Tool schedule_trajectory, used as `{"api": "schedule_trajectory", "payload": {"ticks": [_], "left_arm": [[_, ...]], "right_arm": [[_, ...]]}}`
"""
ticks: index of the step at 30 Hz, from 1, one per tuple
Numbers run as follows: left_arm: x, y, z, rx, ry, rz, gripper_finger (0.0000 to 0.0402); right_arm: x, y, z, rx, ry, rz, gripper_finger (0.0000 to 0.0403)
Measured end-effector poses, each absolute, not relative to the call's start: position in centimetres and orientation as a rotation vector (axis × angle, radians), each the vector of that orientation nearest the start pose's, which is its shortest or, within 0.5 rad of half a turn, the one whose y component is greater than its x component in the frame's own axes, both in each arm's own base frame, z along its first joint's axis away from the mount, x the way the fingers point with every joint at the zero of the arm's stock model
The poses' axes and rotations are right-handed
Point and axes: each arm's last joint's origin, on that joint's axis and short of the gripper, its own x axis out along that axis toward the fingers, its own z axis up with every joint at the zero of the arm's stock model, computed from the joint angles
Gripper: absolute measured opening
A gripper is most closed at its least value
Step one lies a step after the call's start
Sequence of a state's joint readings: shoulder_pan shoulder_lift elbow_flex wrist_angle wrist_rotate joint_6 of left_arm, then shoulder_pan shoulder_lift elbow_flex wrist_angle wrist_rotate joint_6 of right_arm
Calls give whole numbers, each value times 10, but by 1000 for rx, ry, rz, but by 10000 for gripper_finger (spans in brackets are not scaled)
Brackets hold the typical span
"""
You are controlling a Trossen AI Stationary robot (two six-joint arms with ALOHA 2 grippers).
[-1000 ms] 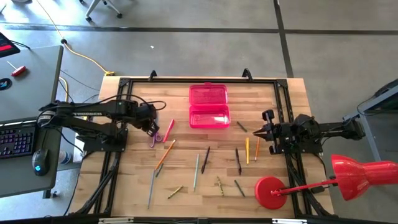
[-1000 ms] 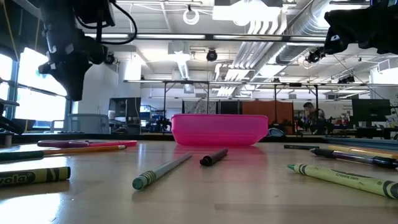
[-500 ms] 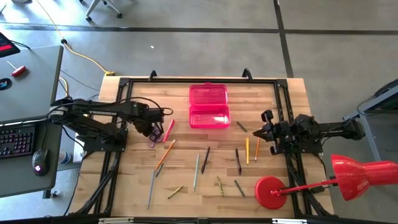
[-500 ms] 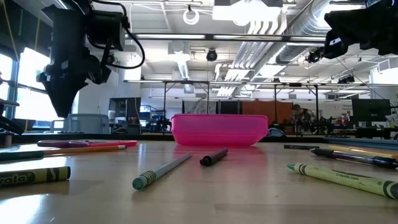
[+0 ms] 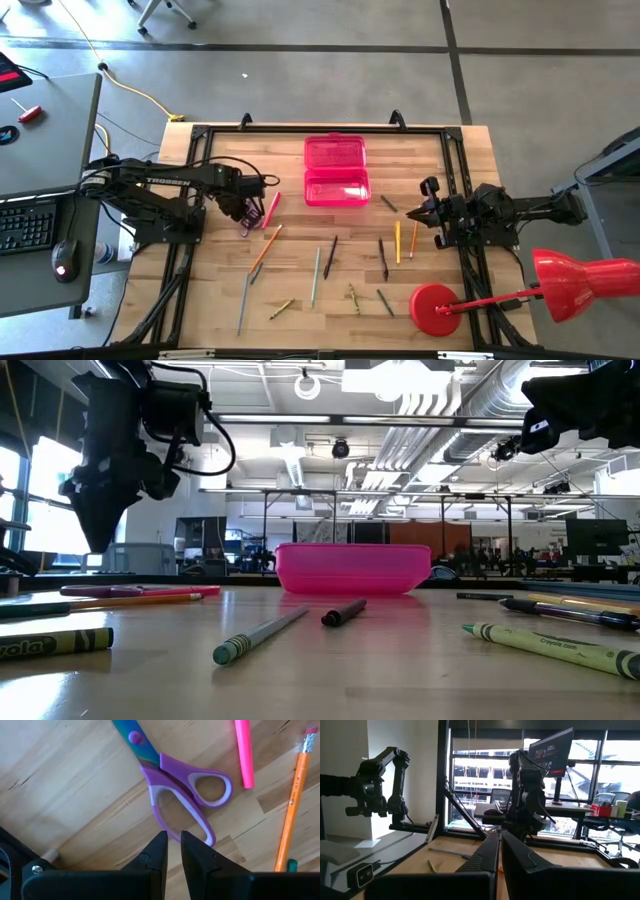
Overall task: Pick & place school supplies into a supply box
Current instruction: Put the purple scissors into the pink supply box
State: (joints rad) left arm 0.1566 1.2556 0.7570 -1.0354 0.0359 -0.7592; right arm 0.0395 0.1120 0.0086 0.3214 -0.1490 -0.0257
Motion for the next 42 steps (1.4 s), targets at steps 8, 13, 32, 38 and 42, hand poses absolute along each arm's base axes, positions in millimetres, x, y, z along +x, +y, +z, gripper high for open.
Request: {"api": "schedule_trajectory", "payload": {"ticks": [8,13,32,38,42], "left_arm": [[183,29,193,-750,1414,721,83],[182,28,193,-774,1433,705,97],[198,33,158,-694,1568,845,166],[210,34,142,-701,1568,839,151],[214,35,134,-697,1598,847,144]], "right_arm": [[101,8,188,-37,-219,185,0],[101,8,188,-48,-219,183,0],[101,8,188,-64,-220,182,0],[101,8,188,-63,-219,182,0],[101,8,188,-63,-219,182,0]]}}
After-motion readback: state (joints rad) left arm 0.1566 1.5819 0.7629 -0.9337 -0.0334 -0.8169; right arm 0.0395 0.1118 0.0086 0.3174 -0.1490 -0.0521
